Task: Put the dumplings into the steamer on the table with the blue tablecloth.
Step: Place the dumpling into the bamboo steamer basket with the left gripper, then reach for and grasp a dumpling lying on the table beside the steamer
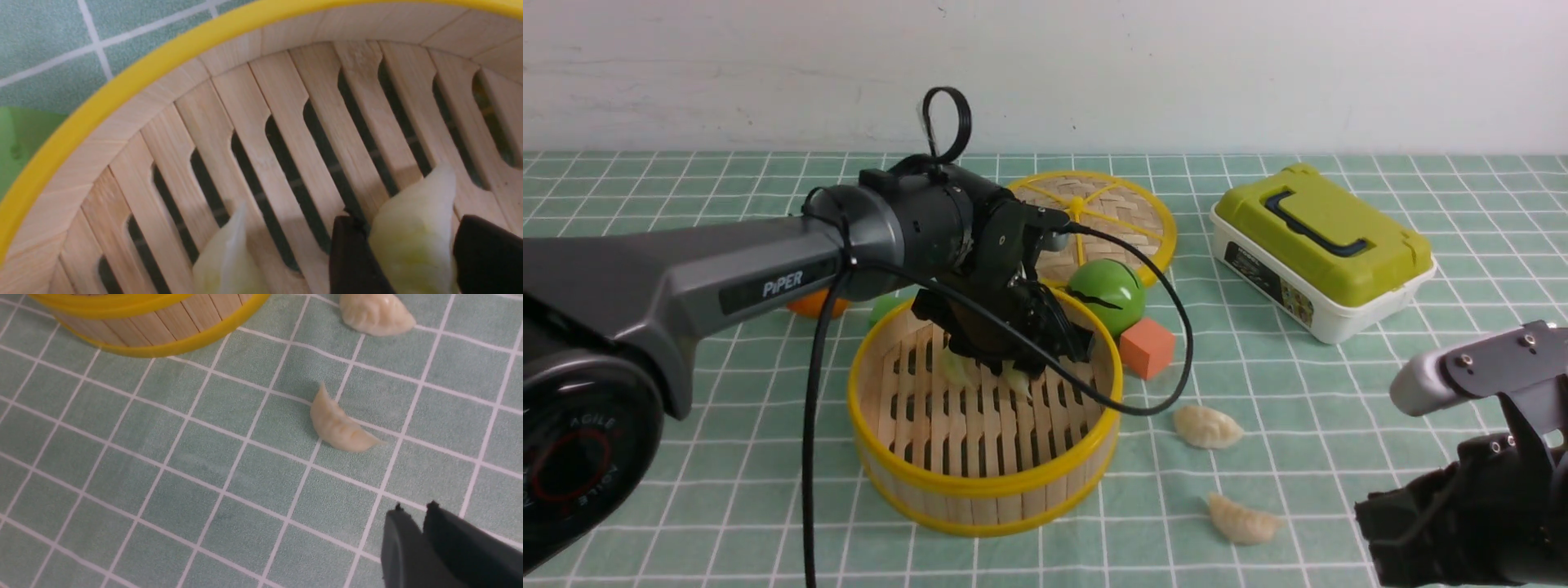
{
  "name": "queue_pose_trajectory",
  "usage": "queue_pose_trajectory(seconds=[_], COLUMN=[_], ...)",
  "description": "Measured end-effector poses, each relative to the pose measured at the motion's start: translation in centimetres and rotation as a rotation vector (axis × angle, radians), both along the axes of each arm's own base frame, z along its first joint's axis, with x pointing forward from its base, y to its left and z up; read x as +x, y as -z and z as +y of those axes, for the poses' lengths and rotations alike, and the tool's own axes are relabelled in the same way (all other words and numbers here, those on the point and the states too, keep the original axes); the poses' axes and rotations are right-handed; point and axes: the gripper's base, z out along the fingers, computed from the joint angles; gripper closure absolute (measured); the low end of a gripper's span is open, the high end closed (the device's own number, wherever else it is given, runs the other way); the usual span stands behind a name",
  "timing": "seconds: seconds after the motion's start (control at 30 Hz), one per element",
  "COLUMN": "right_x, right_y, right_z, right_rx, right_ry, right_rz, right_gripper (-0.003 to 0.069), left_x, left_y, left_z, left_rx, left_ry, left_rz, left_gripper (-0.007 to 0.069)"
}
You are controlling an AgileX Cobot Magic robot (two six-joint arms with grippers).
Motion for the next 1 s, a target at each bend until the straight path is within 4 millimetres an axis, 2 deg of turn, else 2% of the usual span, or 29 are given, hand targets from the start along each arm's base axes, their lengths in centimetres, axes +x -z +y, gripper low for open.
queue_pose_trajectory(seconds=[0.17,0.3,0.43,0.5,0.53,0.57,0.6,0.63,0.67,0.7,0.73,0.8,0.87,0.93,1.0], right_x=[-0.2,0.9,3.5,5.3,6.2,7.1,7.9,8.7,9.1,10.0,10.4,11.4,12.2,12.8,12.8], right_y=[-0.3,-2.1,-2.7,-1.9,-1.4,-0.7,0.0,0.8,1.3,2.6,3.0,4.8,6.3,7.7,8.2], right_z=[0.2,1.2,2.9,3.8,4.3,4.7,5.1,5.4,5.6,5.9,6.0,6.3,6.5,6.7,6.7], right_rx=[-0.019,-0.033,-0.066,-0.099,-0.116,-0.138,-0.163,-0.185,-0.2,-0.227,-0.239,-0.268,-0.286,-0.295,-0.3], right_ry=[-0.052,-0.165,-0.257,-0.295,-0.308,-0.322,-0.336,-0.345,-0.353,-0.364,-0.367,-0.374,-0.372,-0.365,-0.369], right_rz=[0.024,0.057,0.073,0.095,0.11,0.126,0.136,0.152,0.161,0.185,0.187,0.213,0.22,0.23,0.25], right_gripper=[0.0552,0.0412,0.0279,0.0233,0.0221,0.0214,0.0211,0.0211,0.0211,0.0215,0.0217,0.0229,0.0249,0.0288,0.0333], left_x=[0.1,-1.0,-4.3,-6.5,-8.2,-9.4,-11.5,-13.1,-14.0,-15.6,-17.3,-20.0,-22.3,-24.9,-26.4], left_y=[-1.8,-9.2,-16.5,-19.5,-21.7,-22.9,-24.9,-26.1,-26.8,-27.3,-28.1,-27.9,-27.3,-25.6,-23.8], left_z=[0.1,1.2,3.2,4.4,5.4,6.1,7.3,8.2,8.8,9.7,10.6,12.2,13.6,15.1,16.0], left_rx=[-0.012,-0.004,0.01,0.005,-0.014,-0.025,-0.05,-0.066,-0.079,-0.09,-0.107,-0.123,-0.152,-0.186,-0.211], left_ry=[-0.05,-0.059,-0.019,-0.001,0.007,0.009,0.011,0.011,0.012,0.014,0.014,0.016,0.008,-0.012,-0.028], left_rz=[-0.006,-0.066,-0.116,-0.133,-0.162,-0.178,-0.218,-0.244,-0.264,-0.281,-0.309,-0.338,-0.377,-0.398,-0.409], left_gripper=[0.0232,0.0242,0.033,0.0406,0.0454,0.0504,0.0555,0.0603,0.0631,0.0638,0.0638,0.0638,0.0638,0.0638,0.0638])
